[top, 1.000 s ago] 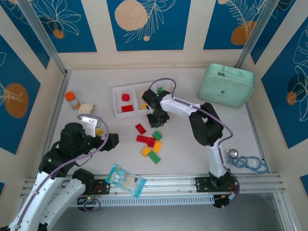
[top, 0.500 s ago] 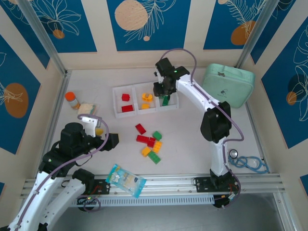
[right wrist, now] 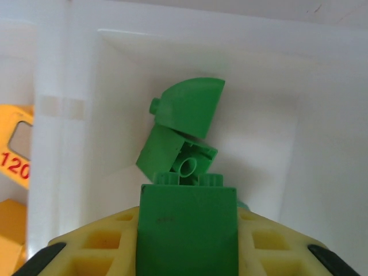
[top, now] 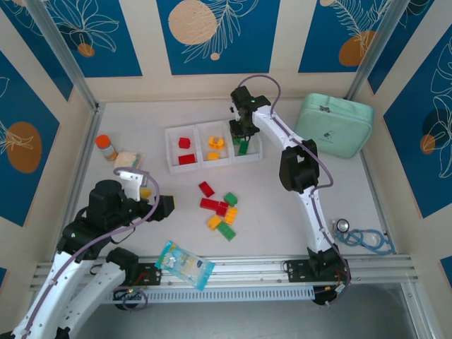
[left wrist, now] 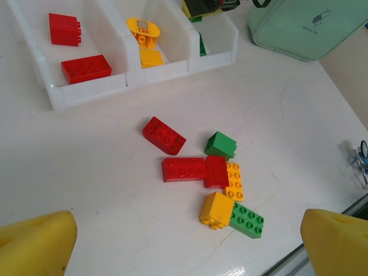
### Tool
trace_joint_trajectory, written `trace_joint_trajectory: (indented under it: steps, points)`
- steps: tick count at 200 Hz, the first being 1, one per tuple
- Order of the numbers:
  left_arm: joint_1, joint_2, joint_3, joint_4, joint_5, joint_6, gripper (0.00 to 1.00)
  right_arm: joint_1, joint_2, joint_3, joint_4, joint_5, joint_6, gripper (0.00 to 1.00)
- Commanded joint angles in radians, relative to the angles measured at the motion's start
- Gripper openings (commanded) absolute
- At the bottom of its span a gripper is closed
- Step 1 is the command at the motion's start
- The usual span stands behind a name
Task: Sort the legos into containers by color
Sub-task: Place the lego in the container, then pick up the lego from the center of the table.
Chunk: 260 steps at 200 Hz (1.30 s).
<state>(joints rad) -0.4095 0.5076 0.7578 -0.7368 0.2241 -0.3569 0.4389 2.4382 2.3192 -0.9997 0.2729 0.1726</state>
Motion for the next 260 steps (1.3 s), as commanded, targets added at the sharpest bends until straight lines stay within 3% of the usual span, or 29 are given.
trace_joint_trajectory:
  steps: [1, 37, 89, 122, 150, 172, 218, 260]
  points:
    - [0.015, 0.006, -0.007, 0.017, -0.014, 0.022, 0.99, 0.010, 0.025, 0.061, -0.037, 0.083, -0.050, 0.31]
    - [0.019, 0.011, -0.006, 0.019, -0.012, 0.022, 0.99, 0.021, 0.053, 0.097, -0.075, 0.154, -0.066, 0.41]
    - [0.026, 0.012, -0.006, 0.020, -0.011, 0.021, 0.99, 0.072, 0.017, 0.124, -0.127, 0.306, -0.097, 0.71]
    - [0.028, 0.012, -0.006, 0.021, -0.002, 0.021, 0.99, 0.106, -0.046, 0.169, -0.215, 0.283, -0.061, 0.87]
    - [0.028, 0.012, -0.008, 0.022, -0.002, 0.020, 0.99, 0.110, -0.155, 0.149, -0.275, 0.202, 0.067, 0.99]
    - [0.028, 0.012, -0.008, 0.021, -0.002, 0.019, 0.99, 0.119, -0.286, 0.032, -0.266, 0.124, 0.187, 0.99]
    - [0.027, 0.007, -0.006, 0.019, -0.004, 0.018, 0.99, 0.211, -0.589, -0.402, -0.089, 0.032, 0.455, 0.99]
    - [0.028, -0.006, -0.008, 0.023, 0.003, 0.018, 0.99, 0.284, -0.733, -0.737, 0.106, -0.112, 0.472, 0.98]
